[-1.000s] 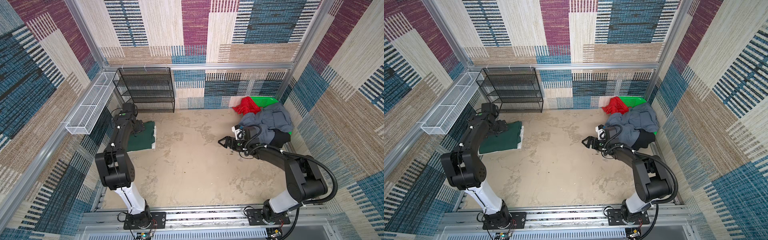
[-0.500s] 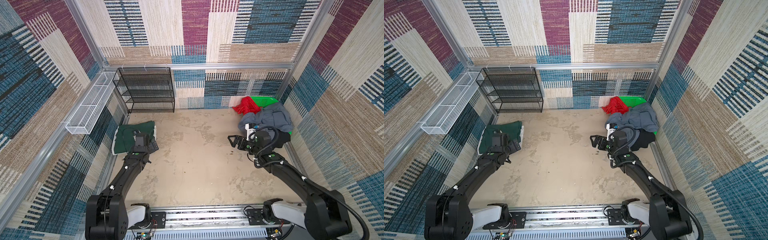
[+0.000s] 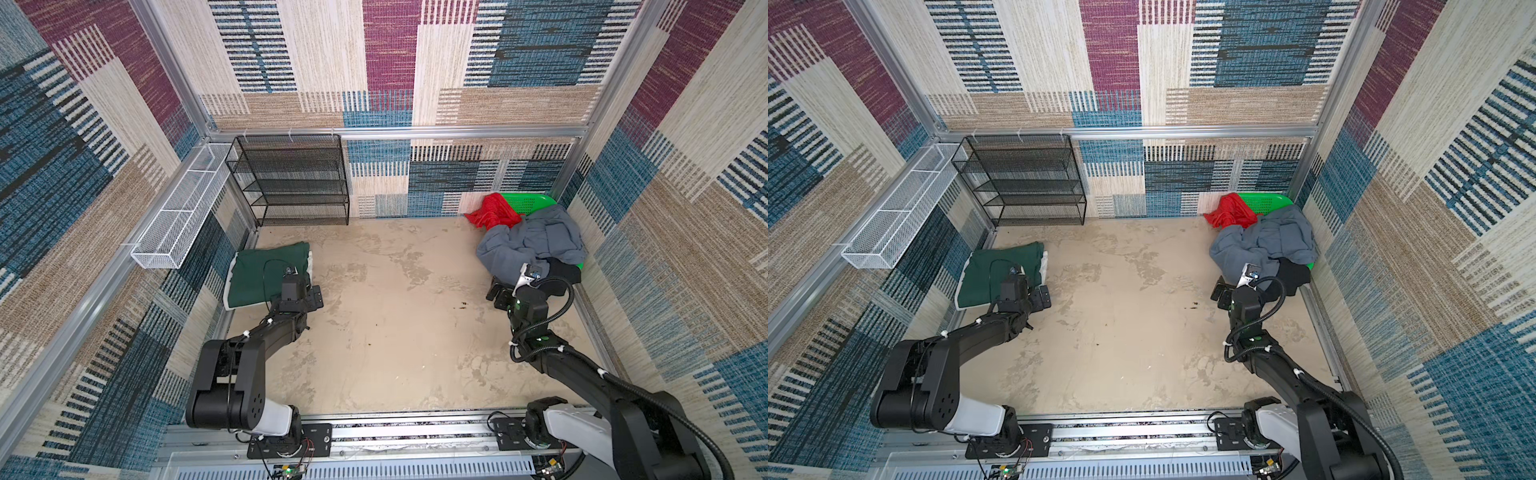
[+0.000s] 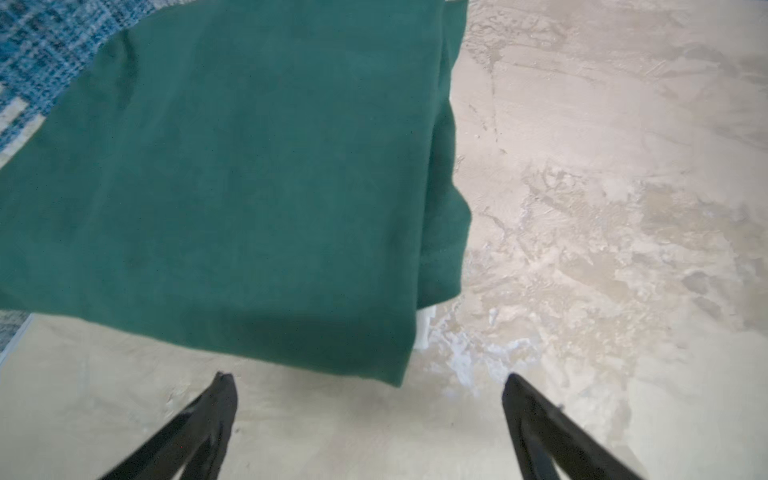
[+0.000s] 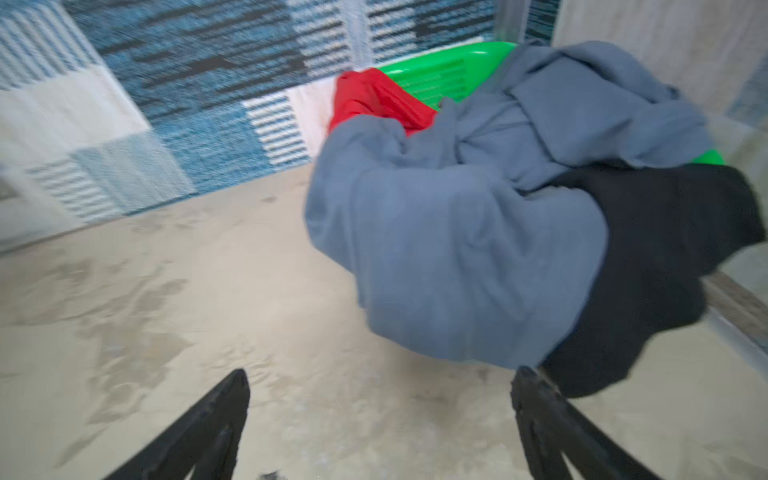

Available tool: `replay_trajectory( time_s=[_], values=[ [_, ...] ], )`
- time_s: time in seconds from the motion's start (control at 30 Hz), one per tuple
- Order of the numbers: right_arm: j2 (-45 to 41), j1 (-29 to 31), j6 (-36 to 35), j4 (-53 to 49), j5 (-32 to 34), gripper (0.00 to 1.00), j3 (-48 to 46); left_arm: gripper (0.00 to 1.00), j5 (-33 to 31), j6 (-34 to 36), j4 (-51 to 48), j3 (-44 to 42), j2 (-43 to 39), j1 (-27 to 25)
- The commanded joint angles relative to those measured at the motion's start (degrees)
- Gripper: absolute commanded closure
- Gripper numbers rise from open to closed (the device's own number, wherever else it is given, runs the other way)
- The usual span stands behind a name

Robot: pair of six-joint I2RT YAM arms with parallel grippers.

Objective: Fold and stack the t-shirts

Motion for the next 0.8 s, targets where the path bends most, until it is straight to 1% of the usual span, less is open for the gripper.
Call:
replay_trajectory(
  time_s=[0.0,0.07,0.13,0.17,0.2,0.27,0.3,0.37,0.43,0.47,0.5,0.53,0.57,0.6,0.7,0.77],
  values=[
    [3.9,0.0,-2.7,15.6,9.7,0.02,-3.8,0.0,-1.5,5.3,7.7,-0.4,0.3,0.2],
    [6.3,0.0,-3.7,23.7,10.1,0.01,-6.9,0.0,-1.7,6.4,11.5,-2.5,-0.4,0.3],
    [8.8,0.0,-5.9,30.3,10.7,0.02,-8.6,0.0,2.2,6.6,25.0,-7.9,1.3,2.0],
    [9.7,-0.1,-6.7,31.2,11.8,0.01,-8.4,0.0,4.8,6.7,23.7,-8.3,0.4,2.2],
    [10.4,-0.2,-9.0,33.2,11.6,0.02,-8.5,0.0,6.7,7.2,22.4,-8.1,0.0,2.3],
    [12.2,-0.3,-13.8,42.2,12.1,0.02,-10.4,0.0,8.0,8.1,25.3,-8.3,1.5,2.5],
    [13.3,-0.3,-15.8,47.4,12.1,0.02,-11.6,0.0,8.8,7.7,23.5,-8.0,0.9,2.7],
    [15.0,-0.3,-16.4,53.8,12.3,0.02,-13.2,0.0,8.9,7.7,25.0,-8.4,1.3,2.8],
    [17.2,-0.5,-16.3,59.0,9.8,0.02,-14.7,0.0,10.1,7.6,27.4,-9.8,1.8,3.2],
    [19.2,-0.5,-16.7,62.8,9.3,0.02,-15.4,0.0,10.4,8.0,30.3,-10.6,2.6,3.2],
    [20.8,-0.5,-18.0,65.7,9.1,0.02,-15.5,0.0,10.6,7.9,29.6,-10.6,2.4,3.3],
    [20.4,-0.4,-17.7,63.4,7.7,0.02,-15.0,0.0,10.7,7.8,27.7,-10.0,2.1,3.3],
    [19.5,-0.5,-17.0,59.5,6.6,0.02,-14.1,0.0,10.6,7.8,28.0,-10.0,2.1,3.3],
    [19.6,-0.9,-16.9,58.2,5.5,0.02,-13.2,0.0,10.6,7.9,29.9,-10.6,2.6,3.3],
    [20.9,-1.1,-18.6,56.4,0.9,0.02,-11.6,0.0,10.7,7.8,29.3,-10.3,2.6,3.3],
    [20.6,-1.9,-17.7,55.0,-0.4,0.02,-11.3,0.0,10.8,7.7,29.0,-10.3,2.5,3.5]
  ],
)
